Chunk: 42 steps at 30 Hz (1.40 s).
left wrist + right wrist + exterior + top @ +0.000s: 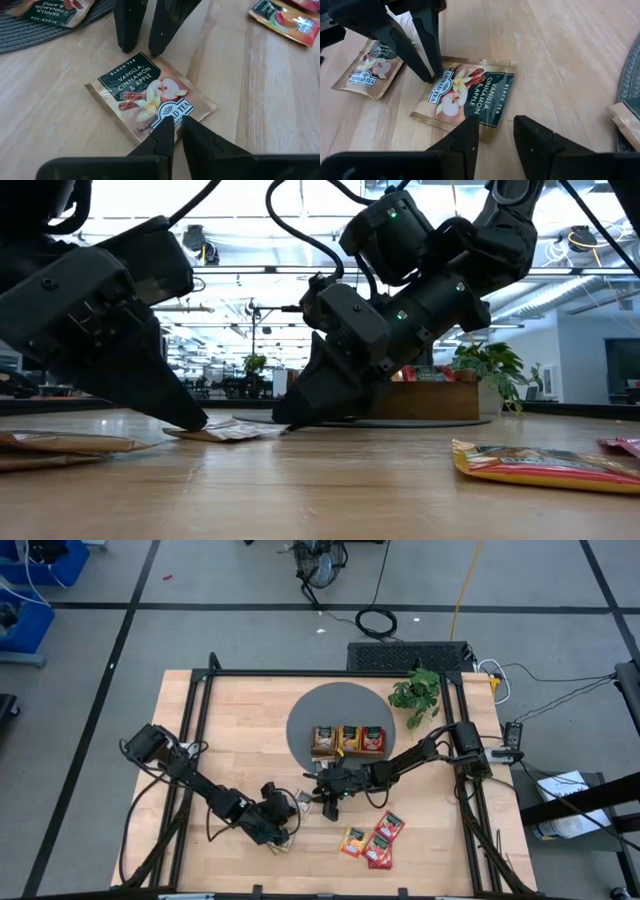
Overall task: Pick & Place Tea
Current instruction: Put the brown tea packet into the left section of the wooden organizer
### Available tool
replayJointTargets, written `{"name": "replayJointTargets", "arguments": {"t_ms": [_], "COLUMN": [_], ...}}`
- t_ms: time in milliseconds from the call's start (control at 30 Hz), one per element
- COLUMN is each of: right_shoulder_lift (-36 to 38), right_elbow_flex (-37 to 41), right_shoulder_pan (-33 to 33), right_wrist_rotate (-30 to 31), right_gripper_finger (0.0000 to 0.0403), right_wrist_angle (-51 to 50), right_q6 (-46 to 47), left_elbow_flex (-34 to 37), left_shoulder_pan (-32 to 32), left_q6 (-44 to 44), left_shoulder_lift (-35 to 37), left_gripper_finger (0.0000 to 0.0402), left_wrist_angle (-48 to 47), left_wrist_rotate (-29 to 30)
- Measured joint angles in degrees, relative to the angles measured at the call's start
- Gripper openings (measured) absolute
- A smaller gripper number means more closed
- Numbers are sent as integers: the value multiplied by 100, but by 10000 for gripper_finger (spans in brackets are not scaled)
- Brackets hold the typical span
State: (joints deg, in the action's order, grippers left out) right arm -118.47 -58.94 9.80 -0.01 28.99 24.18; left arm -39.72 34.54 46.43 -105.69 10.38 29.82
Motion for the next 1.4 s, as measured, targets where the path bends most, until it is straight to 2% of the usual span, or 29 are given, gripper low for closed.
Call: {"name": "replayJointTargets", "arguments": {"t_ms": [367,500,600,733,833,967,1133,1300,1400], "right_shoulder_lift": [-390,-377,-383,-392,-342,-95,328,746,999], "right_elbow_flex": [-9,-4,-5,-33,-78,-75,-82,-321,-565], "right_shoulder_pan": [-2,-17,-20,-20,-6,24,136,289,348], "right_wrist_rotate": [-32,-420,-520,-580,-625,-714,-721,-382,-295], "right_gripper_finger": [114,110,85,22,8,4,1,1,0], "right_wrist_angle": [104,57,-24,-23,-53,-208,-674,-1297,-2019], "right_q6": [1,-295,-405,-495,-584,-780,-1165,-1626,-1966], "left_elbow_flex": [32,32,32,32,32,24,-35,-50,-64], "left_shoulder_pan": [2,2,2,2,2,17,143,376,567], "left_q6": [-19,-22,-47,-69,-92,-594,-1112,-1369,-1441], "left_shoulder_lift": [-4,-5,-7,-9,-9,18,272,641,684], "left_gripper_finger": [42,42,42,42,42,42,42,42,42], "left_wrist_angle": [73,73,72,73,80,322,195,227,320], "left_wrist_rotate": [48,68,98,130,148,176,109,242,243]}}
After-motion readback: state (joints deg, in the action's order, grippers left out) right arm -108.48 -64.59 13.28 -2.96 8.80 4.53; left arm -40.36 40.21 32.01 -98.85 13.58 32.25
